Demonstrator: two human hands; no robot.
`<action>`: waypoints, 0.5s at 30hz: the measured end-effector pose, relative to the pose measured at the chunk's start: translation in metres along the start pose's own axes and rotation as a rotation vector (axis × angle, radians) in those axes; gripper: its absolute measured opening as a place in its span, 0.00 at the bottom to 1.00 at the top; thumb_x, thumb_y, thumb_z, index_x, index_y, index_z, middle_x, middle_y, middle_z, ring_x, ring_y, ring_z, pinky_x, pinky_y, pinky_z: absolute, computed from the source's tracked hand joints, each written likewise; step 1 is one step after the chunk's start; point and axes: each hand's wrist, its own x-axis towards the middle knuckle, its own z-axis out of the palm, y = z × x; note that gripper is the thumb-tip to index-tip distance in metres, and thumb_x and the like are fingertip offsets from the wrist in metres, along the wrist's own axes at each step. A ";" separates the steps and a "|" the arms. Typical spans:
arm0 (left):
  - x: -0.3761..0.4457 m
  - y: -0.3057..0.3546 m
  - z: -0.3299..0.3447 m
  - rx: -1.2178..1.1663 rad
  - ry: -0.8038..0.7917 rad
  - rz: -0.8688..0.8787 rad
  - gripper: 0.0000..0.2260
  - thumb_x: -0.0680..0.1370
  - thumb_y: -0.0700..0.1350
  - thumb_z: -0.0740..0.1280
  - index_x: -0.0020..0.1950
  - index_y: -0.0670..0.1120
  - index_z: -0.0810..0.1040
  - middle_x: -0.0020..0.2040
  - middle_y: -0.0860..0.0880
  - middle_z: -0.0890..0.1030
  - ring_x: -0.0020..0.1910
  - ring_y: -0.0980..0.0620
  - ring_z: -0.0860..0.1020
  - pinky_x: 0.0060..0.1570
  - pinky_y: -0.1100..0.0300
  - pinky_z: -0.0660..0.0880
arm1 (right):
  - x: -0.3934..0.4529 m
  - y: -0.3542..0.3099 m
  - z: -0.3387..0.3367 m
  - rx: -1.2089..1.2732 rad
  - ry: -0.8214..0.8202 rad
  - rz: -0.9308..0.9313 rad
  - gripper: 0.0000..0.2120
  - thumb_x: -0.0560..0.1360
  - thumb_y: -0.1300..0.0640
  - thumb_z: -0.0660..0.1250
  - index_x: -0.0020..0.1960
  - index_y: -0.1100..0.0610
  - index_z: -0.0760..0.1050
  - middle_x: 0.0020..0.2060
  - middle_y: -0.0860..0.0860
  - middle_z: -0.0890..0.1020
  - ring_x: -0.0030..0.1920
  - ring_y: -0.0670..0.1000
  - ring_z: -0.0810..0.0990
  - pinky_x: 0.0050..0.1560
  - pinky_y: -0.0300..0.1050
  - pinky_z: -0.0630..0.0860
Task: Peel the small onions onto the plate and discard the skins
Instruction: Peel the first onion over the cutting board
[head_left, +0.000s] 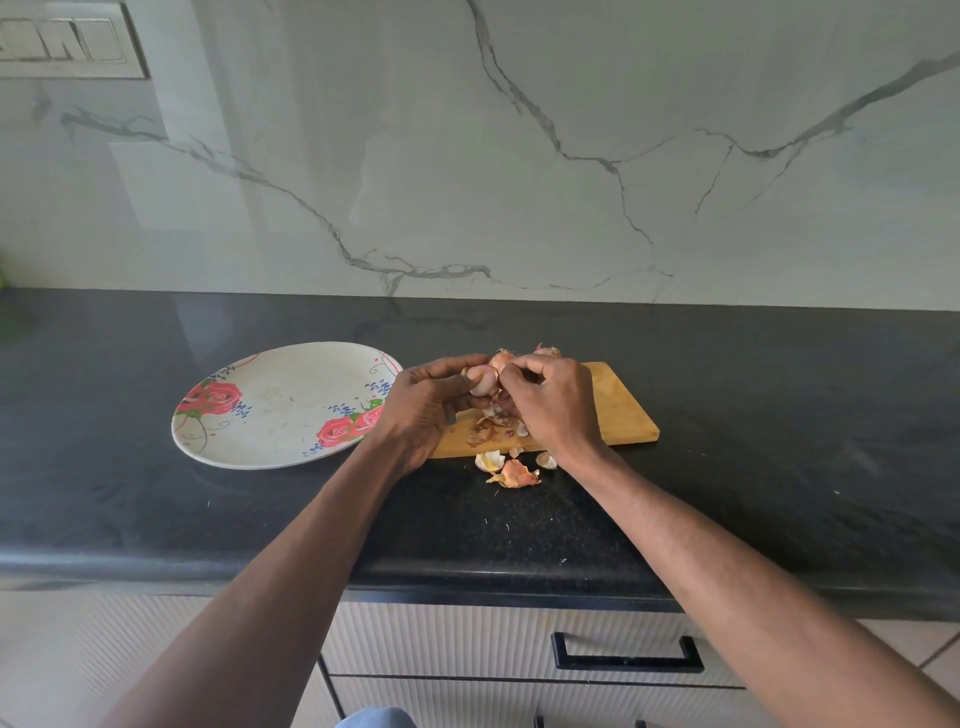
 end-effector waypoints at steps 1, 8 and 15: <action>0.000 0.000 0.000 -0.004 0.004 0.000 0.10 0.78 0.28 0.63 0.52 0.36 0.83 0.47 0.40 0.86 0.43 0.48 0.84 0.43 0.59 0.83 | 0.000 -0.001 0.000 0.004 -0.005 -0.008 0.05 0.77 0.58 0.72 0.46 0.57 0.87 0.35 0.45 0.85 0.37 0.49 0.83 0.35 0.44 0.79; -0.002 0.003 0.003 -0.003 0.017 -0.013 0.11 0.78 0.28 0.63 0.53 0.37 0.83 0.48 0.40 0.85 0.42 0.48 0.84 0.37 0.63 0.80 | 0.002 0.004 0.001 -0.015 0.005 0.016 0.06 0.77 0.59 0.72 0.49 0.60 0.86 0.39 0.47 0.86 0.41 0.36 0.82 0.38 0.28 0.75; -0.002 0.002 0.002 -0.058 0.035 0.000 0.10 0.78 0.28 0.64 0.55 0.36 0.81 0.47 0.39 0.84 0.38 0.47 0.85 0.30 0.64 0.78 | 0.003 0.003 0.000 0.008 0.008 0.003 0.04 0.74 0.59 0.75 0.49 0.58 0.86 0.41 0.47 0.86 0.42 0.40 0.82 0.42 0.29 0.76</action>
